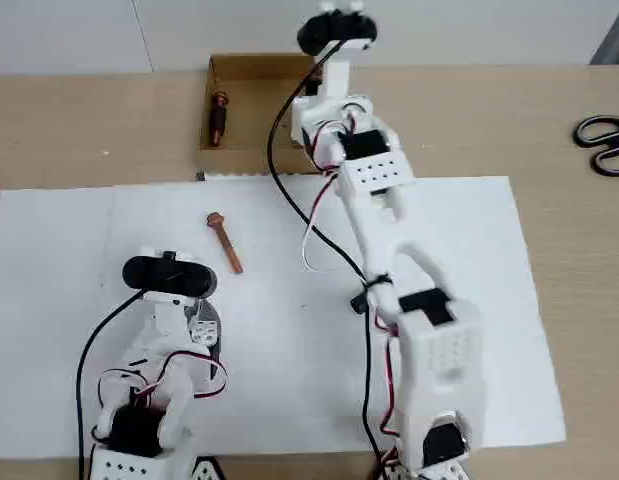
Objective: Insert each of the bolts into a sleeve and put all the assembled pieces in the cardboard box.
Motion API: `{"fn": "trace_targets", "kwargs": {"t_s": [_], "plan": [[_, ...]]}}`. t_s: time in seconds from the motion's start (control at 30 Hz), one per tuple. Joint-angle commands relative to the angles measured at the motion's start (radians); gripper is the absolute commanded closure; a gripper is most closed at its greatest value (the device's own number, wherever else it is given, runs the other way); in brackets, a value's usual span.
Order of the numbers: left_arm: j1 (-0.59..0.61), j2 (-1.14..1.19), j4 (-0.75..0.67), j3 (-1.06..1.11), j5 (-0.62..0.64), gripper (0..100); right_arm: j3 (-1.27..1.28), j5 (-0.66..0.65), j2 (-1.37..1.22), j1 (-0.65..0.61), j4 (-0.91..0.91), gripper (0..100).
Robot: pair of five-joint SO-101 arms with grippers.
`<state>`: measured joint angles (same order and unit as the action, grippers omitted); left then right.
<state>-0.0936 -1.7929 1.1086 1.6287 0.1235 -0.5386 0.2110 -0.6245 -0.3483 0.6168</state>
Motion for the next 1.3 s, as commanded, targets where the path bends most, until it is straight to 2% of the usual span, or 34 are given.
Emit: {"fn": "trace_targets", "kwargs": {"t_s": [0.0, 0.23, 0.33, 0.43, 0.57, 0.7, 0.87, 1.1, 1.27], "plan": [[-0.005, -0.008, 0.005, -0.021, -0.006, 99, -0.250, 0.011, -0.111, -0.005, -0.033, 99.5], [-0.006, -0.005, 0.005, -0.025, -0.006, 99, -0.594, 0.002, -0.354, -0.033, -0.022, 99.4], [-0.006, -0.003, 0.005, -0.027, -0.006, 99, -0.672, -0.049, -0.426, -0.047, -0.022, 98.8], [-0.006, -0.003, 0.005, -0.027, -0.005, 99, -0.710, -0.098, -0.470, -0.051, -0.022, 91.6], [-0.005, -0.003, 0.005, -0.027, -0.003, 99, -0.741, -0.098, -0.484, -0.051, -0.021, 81.0], [-0.005, -0.003, 0.006, -0.027, -0.003, 99, -0.767, -0.098, -0.483, -0.051, -0.004, 80.1], [-0.005, -0.003, 0.006, -0.027, -0.003, 99, -0.921, -0.097, -0.490, -0.051, 0.177, 80.1], [-0.003, -0.003, 0.006, -0.027, -0.003, 99, -1.152, -0.046, -0.483, -0.054, 0.584, 80.1], [0.000, -0.003, 0.006, -0.027, 0.002, 99, -1.143, -0.041, -0.395, -0.059, 0.808, 80.1]]}}
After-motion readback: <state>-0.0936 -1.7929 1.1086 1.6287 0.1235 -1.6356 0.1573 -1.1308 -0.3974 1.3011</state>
